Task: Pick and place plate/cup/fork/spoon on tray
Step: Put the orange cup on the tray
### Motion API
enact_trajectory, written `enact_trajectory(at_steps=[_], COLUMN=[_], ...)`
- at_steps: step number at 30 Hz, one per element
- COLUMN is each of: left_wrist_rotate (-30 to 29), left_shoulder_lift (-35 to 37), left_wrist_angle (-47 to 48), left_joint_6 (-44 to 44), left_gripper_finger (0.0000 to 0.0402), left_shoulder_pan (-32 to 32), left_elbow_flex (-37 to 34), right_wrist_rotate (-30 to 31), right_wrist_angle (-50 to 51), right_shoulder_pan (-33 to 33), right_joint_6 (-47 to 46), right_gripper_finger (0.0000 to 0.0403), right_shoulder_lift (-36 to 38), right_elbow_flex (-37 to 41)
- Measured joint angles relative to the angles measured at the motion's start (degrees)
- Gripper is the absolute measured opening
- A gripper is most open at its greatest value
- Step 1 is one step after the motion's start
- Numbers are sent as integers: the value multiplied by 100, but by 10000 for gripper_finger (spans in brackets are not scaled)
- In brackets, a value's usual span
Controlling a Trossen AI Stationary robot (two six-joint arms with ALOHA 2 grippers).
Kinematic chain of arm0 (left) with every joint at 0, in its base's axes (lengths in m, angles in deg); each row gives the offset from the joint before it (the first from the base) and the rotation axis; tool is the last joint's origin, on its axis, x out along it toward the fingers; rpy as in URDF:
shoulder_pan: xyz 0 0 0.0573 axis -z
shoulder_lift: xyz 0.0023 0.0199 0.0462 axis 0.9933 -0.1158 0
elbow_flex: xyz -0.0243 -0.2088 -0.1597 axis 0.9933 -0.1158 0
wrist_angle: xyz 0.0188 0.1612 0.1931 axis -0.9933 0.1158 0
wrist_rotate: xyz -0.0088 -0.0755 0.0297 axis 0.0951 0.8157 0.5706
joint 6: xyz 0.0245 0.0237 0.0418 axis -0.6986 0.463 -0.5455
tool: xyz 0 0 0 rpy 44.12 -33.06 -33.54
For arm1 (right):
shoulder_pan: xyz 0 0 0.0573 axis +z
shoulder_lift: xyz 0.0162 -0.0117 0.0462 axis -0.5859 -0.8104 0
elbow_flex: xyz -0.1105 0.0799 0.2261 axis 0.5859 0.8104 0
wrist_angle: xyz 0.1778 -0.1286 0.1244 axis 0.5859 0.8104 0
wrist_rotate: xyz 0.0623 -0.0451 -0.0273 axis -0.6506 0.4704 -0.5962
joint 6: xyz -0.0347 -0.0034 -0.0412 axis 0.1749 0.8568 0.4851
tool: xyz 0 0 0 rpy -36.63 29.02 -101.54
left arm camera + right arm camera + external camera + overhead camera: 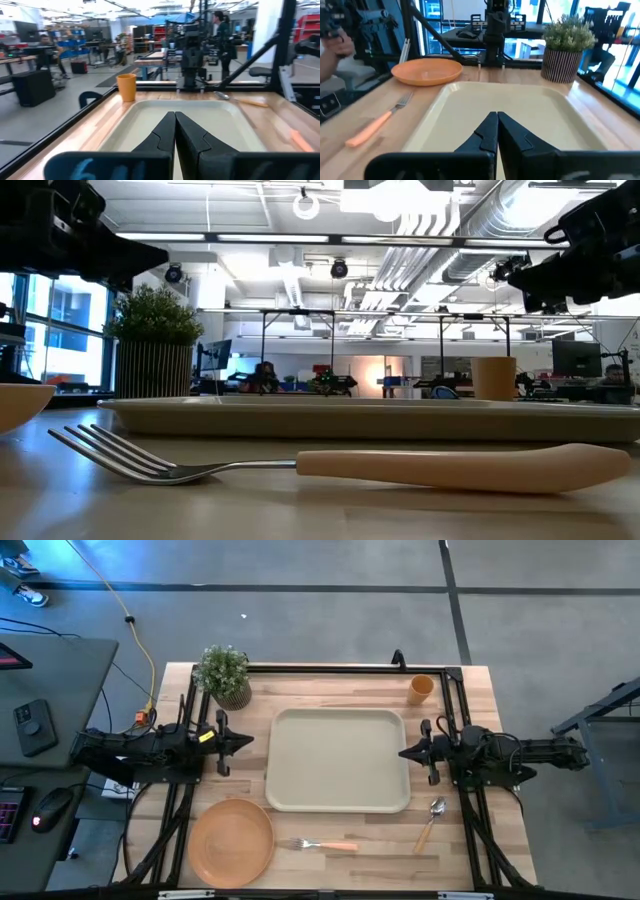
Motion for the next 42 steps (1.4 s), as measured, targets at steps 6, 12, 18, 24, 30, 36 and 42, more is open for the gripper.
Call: enact_trajectory(at_steps=[6,12,18,24,30,36,42], left_wrist_rotate=[-40,-339,-653,-1260,-1737,-2343,-2238], left_shoulder_lift=[-52,-356,-1075,-2062,-2594,-2625,-2833], left_wrist_angle=[-36,-524,-1250,-2111,-2777,-1989,-1125], left_joint_6=[1,-141,66,260,269,141,-155], left_gripper_finger=[1,19,70,118,122,120,120], left_shoulder_pan=[0,0,0,0,0,-2,-82], left_elbow_flex=[0,0,0,0,149,954,1584], right_wrist_rotate=[-2,902,1397,1251,1755,2033,2966], right_wrist_angle=[-762,-1908,-1744,-2411,-3095,-3441,-3024], right_shoulder_pan=[0,-1,2,-1,-3,-4,-24], right_joint_6=[25,-554,-1366,-741,-246,129,401], right_gripper_finger=[0,0,0,10,49,97,138], right_shoulder_lift=[2,-42,-428,-1273,-1783,-1908,-1999], right_elbow_flex=[-2,-7,-13,-13,-12,-232,-396])
